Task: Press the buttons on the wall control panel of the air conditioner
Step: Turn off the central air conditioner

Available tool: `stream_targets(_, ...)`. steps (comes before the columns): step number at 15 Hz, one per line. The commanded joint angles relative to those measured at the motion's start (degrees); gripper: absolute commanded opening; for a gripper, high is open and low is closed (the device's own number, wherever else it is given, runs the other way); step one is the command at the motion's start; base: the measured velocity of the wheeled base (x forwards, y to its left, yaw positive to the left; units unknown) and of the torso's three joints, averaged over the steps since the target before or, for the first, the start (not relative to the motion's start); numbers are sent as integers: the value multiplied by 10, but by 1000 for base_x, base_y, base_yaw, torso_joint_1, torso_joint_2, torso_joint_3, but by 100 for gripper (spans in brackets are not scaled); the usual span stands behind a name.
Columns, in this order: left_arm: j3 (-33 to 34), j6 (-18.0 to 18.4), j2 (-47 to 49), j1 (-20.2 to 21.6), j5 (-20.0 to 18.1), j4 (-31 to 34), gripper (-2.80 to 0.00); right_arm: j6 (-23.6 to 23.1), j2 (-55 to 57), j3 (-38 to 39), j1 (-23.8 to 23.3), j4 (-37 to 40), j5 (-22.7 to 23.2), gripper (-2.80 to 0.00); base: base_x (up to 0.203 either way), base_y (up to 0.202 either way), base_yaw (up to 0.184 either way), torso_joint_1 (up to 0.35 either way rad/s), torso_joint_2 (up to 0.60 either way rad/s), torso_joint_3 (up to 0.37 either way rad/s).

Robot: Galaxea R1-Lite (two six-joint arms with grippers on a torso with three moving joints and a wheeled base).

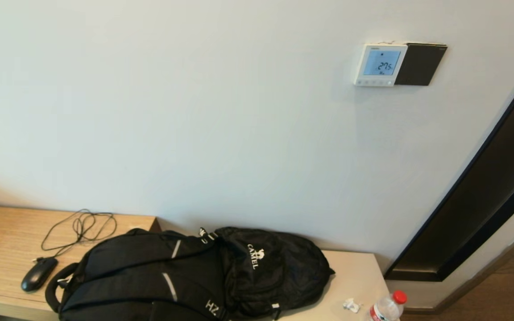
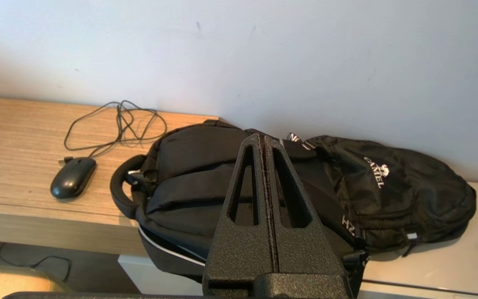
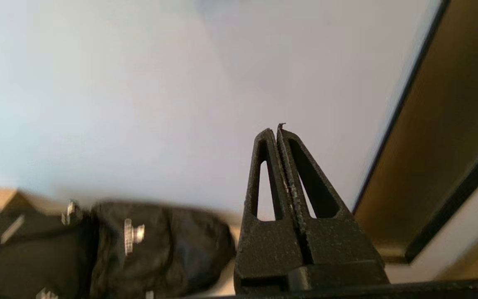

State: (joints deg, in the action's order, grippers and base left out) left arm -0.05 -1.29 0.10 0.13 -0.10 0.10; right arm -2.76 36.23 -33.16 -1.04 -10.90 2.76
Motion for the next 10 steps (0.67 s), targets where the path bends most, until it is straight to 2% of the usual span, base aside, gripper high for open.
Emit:
stream_targets(1, -1, 0, 0, 0, 0, 0, -280, 0, 177, -106, -3, -32, -3, -280, 0, 0, 0, 0, 0, 0)
stream_targets(3, 0, 0, 0, 0, 0, 0, -280, 1, 264, -200, -4, -52, -16, -280, 0, 0, 0, 0, 0, 0)
stream_targets(10, 0, 0, 0, 0, 0, 0, -280, 1, 530, -412, -5, -88, -78, -280, 0, 0, 0, 0, 0, 0)
